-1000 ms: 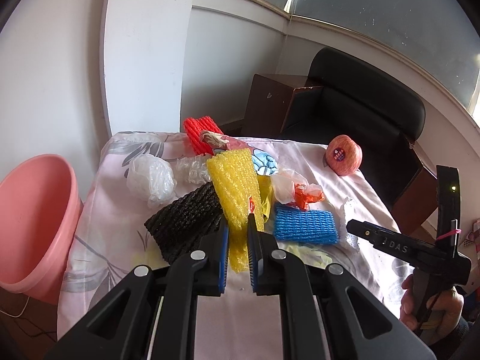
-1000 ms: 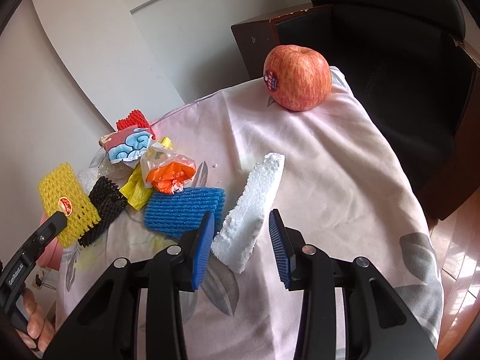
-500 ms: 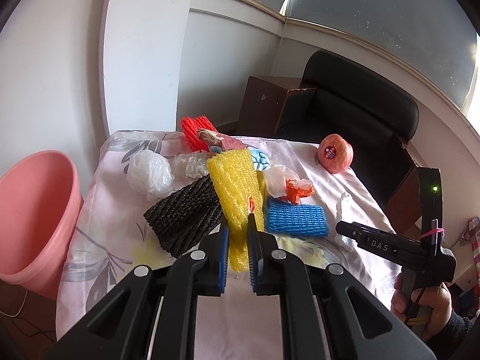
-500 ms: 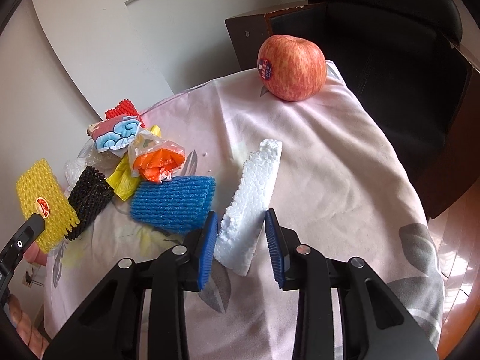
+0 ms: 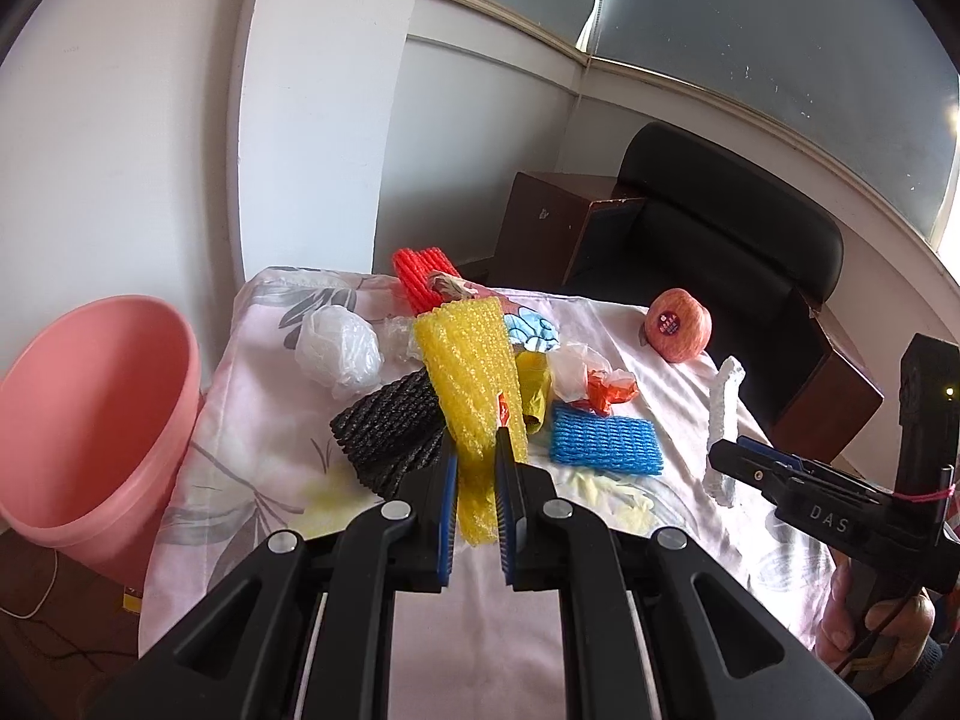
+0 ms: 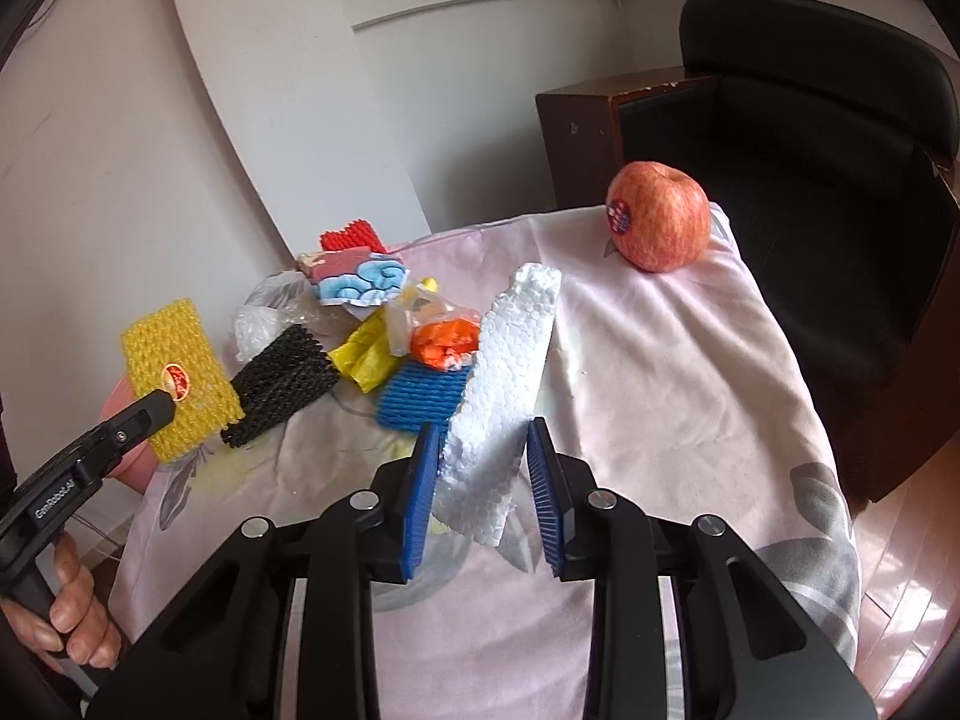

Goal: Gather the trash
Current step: 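Grasp the yellow foam net with the left tool while the right tool grasps the white foam strip, then carry both items over the pink basin and open both tools to drop them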

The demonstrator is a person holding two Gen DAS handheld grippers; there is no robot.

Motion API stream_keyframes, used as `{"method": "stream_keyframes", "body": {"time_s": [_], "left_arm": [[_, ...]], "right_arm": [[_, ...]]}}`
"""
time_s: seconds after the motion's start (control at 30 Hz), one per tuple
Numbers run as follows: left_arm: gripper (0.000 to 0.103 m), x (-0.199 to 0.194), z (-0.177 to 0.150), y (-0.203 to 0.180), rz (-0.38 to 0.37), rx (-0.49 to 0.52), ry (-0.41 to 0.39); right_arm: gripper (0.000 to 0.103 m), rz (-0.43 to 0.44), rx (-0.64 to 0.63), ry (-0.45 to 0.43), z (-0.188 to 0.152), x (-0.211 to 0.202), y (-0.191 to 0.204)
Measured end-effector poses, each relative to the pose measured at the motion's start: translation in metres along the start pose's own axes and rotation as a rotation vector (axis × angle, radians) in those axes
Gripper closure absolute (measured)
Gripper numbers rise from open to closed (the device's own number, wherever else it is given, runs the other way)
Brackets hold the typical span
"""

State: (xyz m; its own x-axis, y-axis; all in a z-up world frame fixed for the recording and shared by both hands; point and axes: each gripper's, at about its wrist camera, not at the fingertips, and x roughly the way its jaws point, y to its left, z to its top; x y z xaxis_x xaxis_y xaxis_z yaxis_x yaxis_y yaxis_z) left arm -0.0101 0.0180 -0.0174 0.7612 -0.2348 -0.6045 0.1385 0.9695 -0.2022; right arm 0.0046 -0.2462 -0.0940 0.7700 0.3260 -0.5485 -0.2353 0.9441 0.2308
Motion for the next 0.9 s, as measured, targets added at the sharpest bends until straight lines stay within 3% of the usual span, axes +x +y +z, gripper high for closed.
{"method": "stream_keyframes", "body": {"time_s": [0.4,0.9], "left_arm": [[0.093,-0.031,-0.004,0.029,0.086,-0.039,-0.057],[0.093,-0.071,-0.001,0.106,0.299,-0.157,-0.131]], "right_arm": [[0.072,0.175,-0.142,-0.004,0.014,0.016,0.078],[0.072,0.406,-0.274,0.018,0.039,0.062,0.192]]}}
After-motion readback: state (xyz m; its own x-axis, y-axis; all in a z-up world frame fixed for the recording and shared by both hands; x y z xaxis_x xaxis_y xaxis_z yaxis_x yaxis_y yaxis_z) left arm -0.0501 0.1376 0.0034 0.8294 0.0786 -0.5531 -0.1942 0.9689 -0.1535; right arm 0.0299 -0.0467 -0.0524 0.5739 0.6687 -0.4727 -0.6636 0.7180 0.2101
